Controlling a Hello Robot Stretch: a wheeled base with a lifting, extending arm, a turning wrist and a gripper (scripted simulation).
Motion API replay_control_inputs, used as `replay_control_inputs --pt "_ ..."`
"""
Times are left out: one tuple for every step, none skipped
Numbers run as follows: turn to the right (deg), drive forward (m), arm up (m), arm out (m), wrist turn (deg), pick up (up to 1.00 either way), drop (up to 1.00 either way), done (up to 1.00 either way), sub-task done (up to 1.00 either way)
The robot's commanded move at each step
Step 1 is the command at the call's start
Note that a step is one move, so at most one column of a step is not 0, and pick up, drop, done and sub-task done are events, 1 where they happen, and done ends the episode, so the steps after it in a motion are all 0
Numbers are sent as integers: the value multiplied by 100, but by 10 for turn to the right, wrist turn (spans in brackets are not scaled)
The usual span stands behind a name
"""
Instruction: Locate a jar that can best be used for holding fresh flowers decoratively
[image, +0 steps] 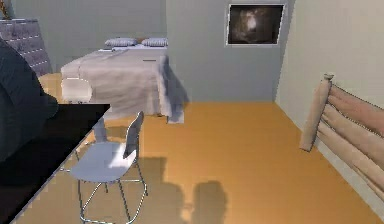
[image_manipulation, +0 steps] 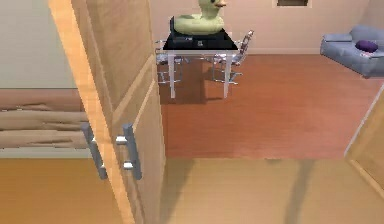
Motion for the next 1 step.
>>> replay_control_inputs --pt "0 45 0 0 0 0 0 0 0"
